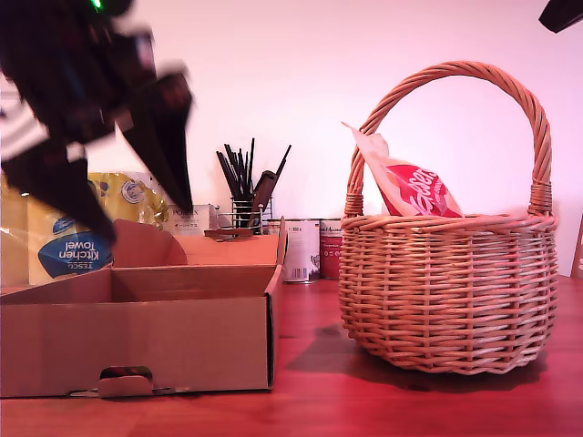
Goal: Move the bags of Easter eggs from the cardboard box on the left into the woven basket on the right side.
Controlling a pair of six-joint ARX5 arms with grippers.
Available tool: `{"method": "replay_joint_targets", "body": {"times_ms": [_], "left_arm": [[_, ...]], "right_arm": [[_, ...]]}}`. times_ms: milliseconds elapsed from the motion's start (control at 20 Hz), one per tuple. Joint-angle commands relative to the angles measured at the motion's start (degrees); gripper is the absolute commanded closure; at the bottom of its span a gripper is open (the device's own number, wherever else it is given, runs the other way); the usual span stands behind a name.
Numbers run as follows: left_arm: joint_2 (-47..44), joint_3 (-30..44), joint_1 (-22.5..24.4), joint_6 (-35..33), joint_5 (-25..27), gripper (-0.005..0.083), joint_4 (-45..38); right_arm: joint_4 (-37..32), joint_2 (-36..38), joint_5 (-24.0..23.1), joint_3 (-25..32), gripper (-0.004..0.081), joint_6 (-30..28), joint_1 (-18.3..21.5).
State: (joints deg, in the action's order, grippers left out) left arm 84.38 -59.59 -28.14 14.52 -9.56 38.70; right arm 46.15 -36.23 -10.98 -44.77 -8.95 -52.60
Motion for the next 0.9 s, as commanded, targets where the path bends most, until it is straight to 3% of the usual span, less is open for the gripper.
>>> {"method": "replay_joint_targets", "body": {"times_ms": [0,150,450,600,850], "left_arm": [[2.47,-1.92,-0.11,0.57,1.75,0.0006,0.76],[5.77,-5.03,-0.9,3.63,5.88,0.0007,3.85],[13.9,-12.0,-3.91,5.25,7.28,0.0007,9.03],[17.86,-14.45,-5.51,5.49,10.56,0.0009,11.96],[19.89,-15.45,-6.03,5.62,14.56,0.0009,13.77]], "right_arm": [[-0.63,0.0,0.2,0.87,0.0783,-0.13,-0.26],[-0.74,0.0,0.26,0.87,0.0783,-0.15,-0.26],[-2.08,0.0,0.59,0.87,0.0783,-0.55,-0.26],[-2.38,0.0,0.59,0.87,0.0783,-1.07,-0.26],[-2.34,0.0,0.61,0.87,0.0783,-1.42,-0.26]]}}
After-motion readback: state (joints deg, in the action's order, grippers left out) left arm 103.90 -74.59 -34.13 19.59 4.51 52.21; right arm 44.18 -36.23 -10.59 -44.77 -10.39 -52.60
